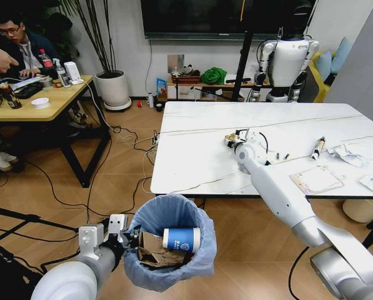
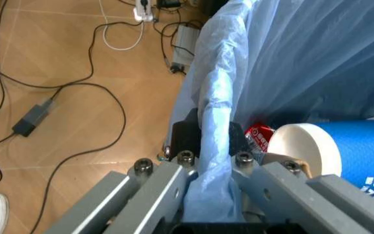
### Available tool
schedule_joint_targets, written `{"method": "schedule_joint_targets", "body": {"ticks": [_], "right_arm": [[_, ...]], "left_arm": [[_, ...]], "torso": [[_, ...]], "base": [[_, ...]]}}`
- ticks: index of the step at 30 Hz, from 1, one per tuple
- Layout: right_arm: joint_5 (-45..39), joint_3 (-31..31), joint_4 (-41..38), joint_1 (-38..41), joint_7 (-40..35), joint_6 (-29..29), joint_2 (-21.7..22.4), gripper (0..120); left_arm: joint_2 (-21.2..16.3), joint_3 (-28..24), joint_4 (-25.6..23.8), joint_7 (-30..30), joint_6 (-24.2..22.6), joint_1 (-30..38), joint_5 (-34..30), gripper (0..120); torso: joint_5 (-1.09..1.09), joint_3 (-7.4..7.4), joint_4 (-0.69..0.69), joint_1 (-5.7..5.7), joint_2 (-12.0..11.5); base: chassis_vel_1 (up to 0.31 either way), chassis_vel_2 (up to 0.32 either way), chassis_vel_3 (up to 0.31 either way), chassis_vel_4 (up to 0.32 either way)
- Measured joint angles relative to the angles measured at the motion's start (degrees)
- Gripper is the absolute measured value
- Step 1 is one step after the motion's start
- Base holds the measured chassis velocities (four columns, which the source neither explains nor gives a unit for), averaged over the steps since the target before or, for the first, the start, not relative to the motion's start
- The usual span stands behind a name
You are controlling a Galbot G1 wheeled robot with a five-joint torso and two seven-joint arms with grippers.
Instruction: Pick up the trash bin and place the trash from the table into it.
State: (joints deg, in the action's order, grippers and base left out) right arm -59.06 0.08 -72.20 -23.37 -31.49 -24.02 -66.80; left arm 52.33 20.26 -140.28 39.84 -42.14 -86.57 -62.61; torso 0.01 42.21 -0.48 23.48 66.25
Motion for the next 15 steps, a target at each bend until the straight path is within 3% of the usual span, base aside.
{"method": "schedule_joint_targets", "body": {"ticks": [7,10,11,12,15], "right_arm": [[-5.97,2.11,-14.94,-4.61,-0.97,-0.84,7.46,0],[-10.23,3.31,-26.72,-8.35,-1.11,-0.95,11.11,0],[-10.23,3.31,-26.72,-8.35,-1.11,-0.95,11.11,0],[-13.26,3.87,-33.38,-10.75,-0.97,-1.00,12.80,0],[-17.17,4.73,-43.75,-14.75,1.51,-1.15,15.32,0]], "left_arm": [[-0.21,-0.24,0.02,0.57,0.00,0.16,-0.19,0],[-0.41,-0.23,0.15,0.90,0.00,0.46,-0.62,0],[-0.41,-0.23,0.15,0.90,0.00,0.46,-0.62,0],[-0.51,-0.21,0.19,1.05,0.00,0.59,-0.89,0],[-0.81,-0.20,0.20,1.16,0.00,0.70,-1.25,0]], "torso": [[0.01,0.00,-0.04,0.00,0.00],[-0.01,-0.01,-0.02,0.00,0.00],[-0.01,-0.01,-0.02,0.00,0.00],[0.00,-0.01,0.01,0.00,0.00],[-0.01,-0.01,0.00,-0.01,0.01]], "base": [[0.000,0.000,0.000,0.000],[0.000,0.000,0.000,0.000],[0.000,0.000,0.000,0.000],[0.000,0.000,0.000,0.000],[0.000,0.000,0.000,0.000]]}}
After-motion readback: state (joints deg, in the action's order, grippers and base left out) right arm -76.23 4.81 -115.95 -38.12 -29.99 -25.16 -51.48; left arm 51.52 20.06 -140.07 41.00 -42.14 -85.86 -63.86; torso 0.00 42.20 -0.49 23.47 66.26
